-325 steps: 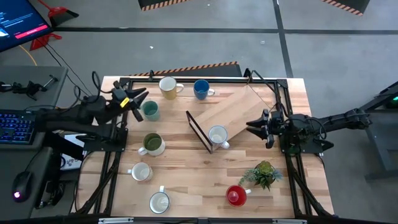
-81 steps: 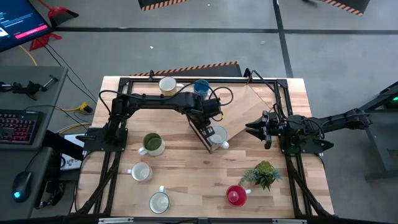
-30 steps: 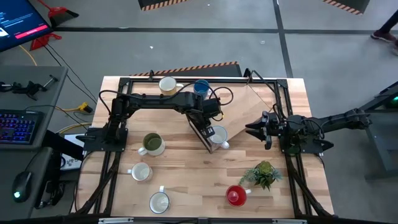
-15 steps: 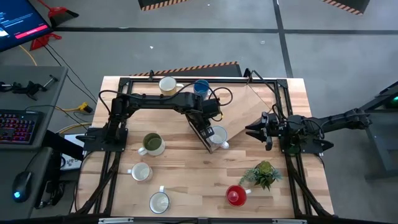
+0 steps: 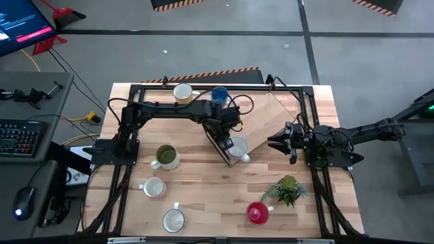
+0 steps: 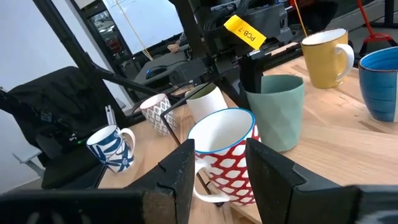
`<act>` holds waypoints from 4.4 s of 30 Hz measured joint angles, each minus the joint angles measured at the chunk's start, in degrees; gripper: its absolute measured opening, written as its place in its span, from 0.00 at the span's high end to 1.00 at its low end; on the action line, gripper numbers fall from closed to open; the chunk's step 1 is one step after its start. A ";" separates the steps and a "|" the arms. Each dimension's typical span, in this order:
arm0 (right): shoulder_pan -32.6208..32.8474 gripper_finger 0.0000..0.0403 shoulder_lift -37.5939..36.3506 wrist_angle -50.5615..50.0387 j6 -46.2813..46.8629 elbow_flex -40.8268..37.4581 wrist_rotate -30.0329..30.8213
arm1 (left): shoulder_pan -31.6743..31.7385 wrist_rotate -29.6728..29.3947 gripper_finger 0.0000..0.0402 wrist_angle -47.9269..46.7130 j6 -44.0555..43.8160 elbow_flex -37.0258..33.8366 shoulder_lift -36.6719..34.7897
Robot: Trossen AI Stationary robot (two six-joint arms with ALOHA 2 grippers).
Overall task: Place coffee mugs
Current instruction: Put the light green mug on the shelf, then put the blue mug on the shelf
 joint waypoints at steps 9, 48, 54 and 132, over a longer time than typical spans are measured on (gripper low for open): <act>-0.01 0.69 0.00 -0.12 -0.09 0.00 0.00 | 0.00 0.20 0.83 -0.04 0.00 0.02 0.00; -0.02 0.69 0.00 -1.84 0.11 0.01 0.06 | 0.33 -3.12 0.83 -29.63 25.42 17.35 -4.21; -0.02 0.69 0.02 -1.05 -0.09 0.01 3.33 | 2.74 -3.03 0.83 -29.20 28.09 9.74 -13.94; -33.47 0.69 56.07 -40.10 -23.73 89.93 29.64 | 14.10 -0.24 0.83 55.58 -0.67 -91.43 -90.51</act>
